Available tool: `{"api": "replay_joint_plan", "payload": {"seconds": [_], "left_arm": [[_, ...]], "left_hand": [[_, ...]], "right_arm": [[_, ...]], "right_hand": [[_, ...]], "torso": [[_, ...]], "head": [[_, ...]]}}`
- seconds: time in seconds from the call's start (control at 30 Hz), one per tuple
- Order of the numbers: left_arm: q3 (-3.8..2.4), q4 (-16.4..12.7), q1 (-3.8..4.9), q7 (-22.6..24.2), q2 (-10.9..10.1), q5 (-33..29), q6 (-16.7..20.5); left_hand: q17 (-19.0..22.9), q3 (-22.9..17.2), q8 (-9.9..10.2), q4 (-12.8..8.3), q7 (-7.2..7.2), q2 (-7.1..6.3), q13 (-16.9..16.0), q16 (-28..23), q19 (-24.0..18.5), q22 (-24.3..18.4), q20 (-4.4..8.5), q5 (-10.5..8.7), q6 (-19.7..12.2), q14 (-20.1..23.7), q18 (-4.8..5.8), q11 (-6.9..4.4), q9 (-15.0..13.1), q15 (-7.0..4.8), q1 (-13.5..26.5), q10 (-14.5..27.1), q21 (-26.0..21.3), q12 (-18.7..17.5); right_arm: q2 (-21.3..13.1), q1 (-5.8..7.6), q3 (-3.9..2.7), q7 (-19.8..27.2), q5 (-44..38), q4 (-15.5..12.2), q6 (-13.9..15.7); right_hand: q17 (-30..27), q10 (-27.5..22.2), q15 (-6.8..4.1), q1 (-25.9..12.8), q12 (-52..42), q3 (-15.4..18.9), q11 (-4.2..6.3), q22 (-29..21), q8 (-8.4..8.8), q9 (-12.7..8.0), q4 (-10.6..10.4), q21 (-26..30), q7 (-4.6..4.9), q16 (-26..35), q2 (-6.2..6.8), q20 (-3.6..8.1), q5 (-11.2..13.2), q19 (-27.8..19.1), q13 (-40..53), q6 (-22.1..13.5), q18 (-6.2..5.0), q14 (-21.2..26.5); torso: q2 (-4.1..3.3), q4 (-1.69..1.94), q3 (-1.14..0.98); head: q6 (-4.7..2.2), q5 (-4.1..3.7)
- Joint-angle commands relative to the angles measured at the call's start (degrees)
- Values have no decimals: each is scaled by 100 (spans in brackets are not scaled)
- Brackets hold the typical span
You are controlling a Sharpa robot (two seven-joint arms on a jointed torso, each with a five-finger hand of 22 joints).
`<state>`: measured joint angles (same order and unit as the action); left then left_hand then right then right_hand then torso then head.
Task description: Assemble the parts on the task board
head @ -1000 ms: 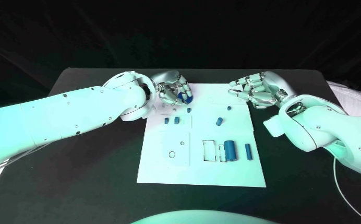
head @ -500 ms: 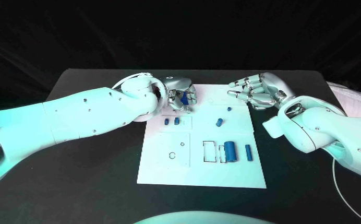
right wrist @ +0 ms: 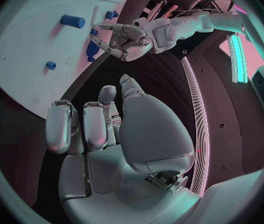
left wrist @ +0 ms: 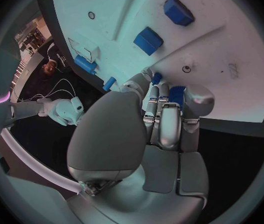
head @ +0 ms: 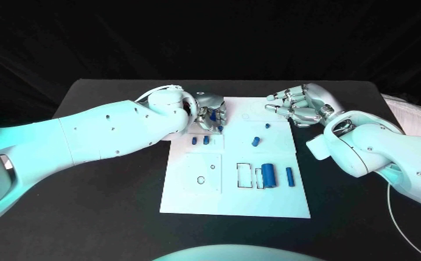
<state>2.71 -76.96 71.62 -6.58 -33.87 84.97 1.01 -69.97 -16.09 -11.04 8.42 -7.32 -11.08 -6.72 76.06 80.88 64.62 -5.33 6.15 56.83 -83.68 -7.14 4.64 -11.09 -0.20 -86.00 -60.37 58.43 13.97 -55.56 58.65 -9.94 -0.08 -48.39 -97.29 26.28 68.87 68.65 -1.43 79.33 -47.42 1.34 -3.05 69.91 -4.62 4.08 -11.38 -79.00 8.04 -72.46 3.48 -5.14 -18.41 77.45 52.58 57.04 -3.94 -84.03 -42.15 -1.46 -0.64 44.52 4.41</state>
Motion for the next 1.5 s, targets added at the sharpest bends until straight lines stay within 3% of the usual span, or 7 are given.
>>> {"api": "replay_joint_plan", "payload": {"seconds": [0.03,0.5,1.1,1.5], "left_arm": [[-3,52,-11,-144,61,117,-118],[-4,147,-69,-383,155,194,-141],[-5,153,-82,-416,195,201,-312],[-7,128,-98,-213,194,28,23]], "left_hand": [[-7,-56,40,-21,5,82,17,40,54,50,3,26,57,-202,79,-16,18,-21,-5,-62,66,-15],[14,-254,119,-57,21,175,80,88,124,250,44,29,180,-225,117,-73,96,-68,-25,-305,284,-24],[35,-442,143,-143,53,230,77,130,193,494,97,12,435,-242,165,-151,139,-132,-11,-664,551,-15],[125,-594,130,-271,72,292,45,114,280,790,137,-2,722,-241,233,-203,150,-173,-5,-959,898,-89]], "right_arm": [[12,-4,0,59,-39,-6,-54],[11,-4,0,65,-39,-9,-61],[15,-4,0,62,-38,-15,-75],[17,-4,0,62,-38,-17,-75]], "right_hand": [[-5,-45,12,10,-12,27,5,-1,-29,7,-7,19,3,22,-43,18,-25,-23,-2,-23,-63,-174],[-5,-45,12,10,-12,27,5,-1,-29,7,-7,19,3,22,-43,18,-25,-23,-2,-23,-63,-174],[-5,-45,12,10,-12,27,5,-1,-29,7,-7,19,3,22,-43,18,-25,-23,-2,-23,-63,-174],[-2,-37,12,20,-26,31,6,-6,-32,8,-11,23,3,23,-64,18,-30,-24,5,-19,-64,-176]], "torso": [[2,4,4],[4,6,-1],[5,9,2],[8,5,3]], "head": [[0,2],[-1,-1],[11,1],[6,13]]}}
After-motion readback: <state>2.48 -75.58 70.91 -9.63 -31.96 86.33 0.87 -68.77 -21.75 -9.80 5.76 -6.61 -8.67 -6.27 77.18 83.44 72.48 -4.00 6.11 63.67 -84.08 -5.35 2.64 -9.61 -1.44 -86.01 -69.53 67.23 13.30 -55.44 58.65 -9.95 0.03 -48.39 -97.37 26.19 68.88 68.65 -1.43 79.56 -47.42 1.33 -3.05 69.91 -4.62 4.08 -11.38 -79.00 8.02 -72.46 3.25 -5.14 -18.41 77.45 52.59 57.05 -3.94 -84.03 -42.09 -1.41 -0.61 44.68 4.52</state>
